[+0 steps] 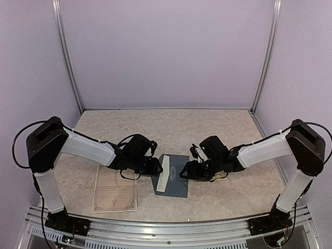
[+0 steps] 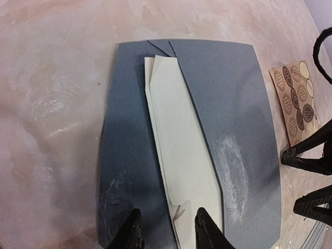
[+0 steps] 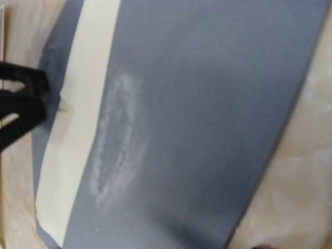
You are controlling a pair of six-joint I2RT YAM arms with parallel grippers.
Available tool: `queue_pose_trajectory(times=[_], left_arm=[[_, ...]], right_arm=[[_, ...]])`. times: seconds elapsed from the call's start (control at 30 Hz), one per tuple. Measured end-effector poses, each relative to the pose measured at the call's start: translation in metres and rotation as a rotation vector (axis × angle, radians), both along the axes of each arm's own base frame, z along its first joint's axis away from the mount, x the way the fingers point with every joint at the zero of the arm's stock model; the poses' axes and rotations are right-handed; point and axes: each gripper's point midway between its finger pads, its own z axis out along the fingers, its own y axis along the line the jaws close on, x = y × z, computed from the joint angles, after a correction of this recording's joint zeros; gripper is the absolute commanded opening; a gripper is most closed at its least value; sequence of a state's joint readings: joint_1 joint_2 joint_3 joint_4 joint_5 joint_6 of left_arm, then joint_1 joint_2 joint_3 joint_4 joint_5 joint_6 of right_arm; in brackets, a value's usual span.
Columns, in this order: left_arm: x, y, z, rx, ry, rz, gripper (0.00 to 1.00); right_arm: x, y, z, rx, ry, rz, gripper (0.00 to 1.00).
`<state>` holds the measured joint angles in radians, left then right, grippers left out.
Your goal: Place the letter into the envelope and seal it
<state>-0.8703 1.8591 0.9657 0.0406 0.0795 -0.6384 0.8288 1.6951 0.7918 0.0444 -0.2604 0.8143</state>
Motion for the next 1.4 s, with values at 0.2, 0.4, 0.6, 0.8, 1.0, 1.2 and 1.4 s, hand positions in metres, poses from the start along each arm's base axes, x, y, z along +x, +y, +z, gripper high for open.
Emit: queue_pose_trajectory(times=[0.2,0.4,0.6,0.8,1.0,1.2,1.4], left_arm=[[-0.001,-0.005,-0.004,-0.022,0.019,-0.003,0.19],[-0.002,-0.011,-0.004,-0.056,0.034,-0.005,0.12],[-0.005,-0.012,-0.008,-0.068,0.052,-0.005,0.04],[-0.007,-0.015,-0.009,-0.082,0.062,-0.006,0.01],[-0.012,-0.018,-0.010,-0.098,0.066,-0.005,0.05],[-0.013,-0.011,-0.004,-0.092,0.030,0.022,0.21],[-0.015,0.001,0.007,-0.085,0.007,0.056,0.28]], right_arm=[[0.002,0.004,-0.001,0.019,-0.002,-0.004,0.63],[0.004,0.008,0.000,0.037,-0.002,-0.003,0.63],[0.005,0.010,0.000,0.046,-0.004,-0.002,0.62],[0.005,0.011,0.000,0.052,-0.004,-0.001,0.62],[0.005,0.012,0.000,0.055,-0.004,-0.002,0.62],[0.005,0.012,0.000,0.055,-0.003,-0.002,0.63],[0.004,0.011,0.000,0.056,-0.002,-0.001,0.63]])
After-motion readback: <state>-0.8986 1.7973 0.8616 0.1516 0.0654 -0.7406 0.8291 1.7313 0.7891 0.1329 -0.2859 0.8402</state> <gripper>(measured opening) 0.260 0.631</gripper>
